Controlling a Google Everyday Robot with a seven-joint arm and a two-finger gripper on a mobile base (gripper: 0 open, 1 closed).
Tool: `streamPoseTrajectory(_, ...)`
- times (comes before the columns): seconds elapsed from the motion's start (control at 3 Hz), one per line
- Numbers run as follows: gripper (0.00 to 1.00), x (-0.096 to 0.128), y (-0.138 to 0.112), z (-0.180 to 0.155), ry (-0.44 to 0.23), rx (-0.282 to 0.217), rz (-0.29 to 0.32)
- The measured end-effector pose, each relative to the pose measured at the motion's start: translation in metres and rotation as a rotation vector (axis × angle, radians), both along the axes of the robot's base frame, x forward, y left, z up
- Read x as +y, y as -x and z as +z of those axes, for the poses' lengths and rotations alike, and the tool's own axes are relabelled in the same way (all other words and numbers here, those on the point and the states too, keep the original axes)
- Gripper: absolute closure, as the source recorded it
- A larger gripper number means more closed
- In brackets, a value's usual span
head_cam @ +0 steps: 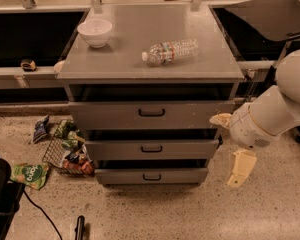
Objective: Open middle drawer
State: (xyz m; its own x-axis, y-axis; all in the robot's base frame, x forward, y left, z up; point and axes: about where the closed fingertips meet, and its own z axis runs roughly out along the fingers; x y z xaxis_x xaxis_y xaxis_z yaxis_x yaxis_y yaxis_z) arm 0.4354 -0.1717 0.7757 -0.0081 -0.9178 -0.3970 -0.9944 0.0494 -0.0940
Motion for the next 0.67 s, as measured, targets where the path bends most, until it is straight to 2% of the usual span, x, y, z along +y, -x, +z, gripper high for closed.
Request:
streamPoseTrajectory(0.33,0.0,-0.009,-0.006,-0.038,-0.002,0.013,0.005)
streamPoseTrajectory(0.67,0.0,-0.024,-0.014,-0.105,-0.006,0.005,0.029)
